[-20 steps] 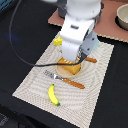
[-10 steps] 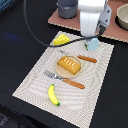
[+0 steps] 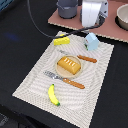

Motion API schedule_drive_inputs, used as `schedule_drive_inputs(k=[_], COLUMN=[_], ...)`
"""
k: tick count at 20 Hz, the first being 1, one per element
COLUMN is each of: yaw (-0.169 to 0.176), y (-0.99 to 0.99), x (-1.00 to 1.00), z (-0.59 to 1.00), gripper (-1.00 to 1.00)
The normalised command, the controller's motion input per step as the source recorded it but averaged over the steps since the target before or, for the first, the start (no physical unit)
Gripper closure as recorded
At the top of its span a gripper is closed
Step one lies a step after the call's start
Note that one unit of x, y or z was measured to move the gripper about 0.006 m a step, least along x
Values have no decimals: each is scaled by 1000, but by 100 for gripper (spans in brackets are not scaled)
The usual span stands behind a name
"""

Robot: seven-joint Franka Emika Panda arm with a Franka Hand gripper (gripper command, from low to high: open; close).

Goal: Interact with the objects in diverse but meaningful ways.

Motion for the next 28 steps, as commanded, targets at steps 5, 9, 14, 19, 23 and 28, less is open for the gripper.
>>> schedule_drive_inputs(k=[5,9,14,19,23,28], yaw=[66,29,1,-88,-147,-210], y=[206,426,540,407,278,42], x=[-913,-816,-777,-589,-508,-415], z=[-21,-40,-76,-157,-181,-188], gripper=[-100,-100,-100,-100,-100,-100])
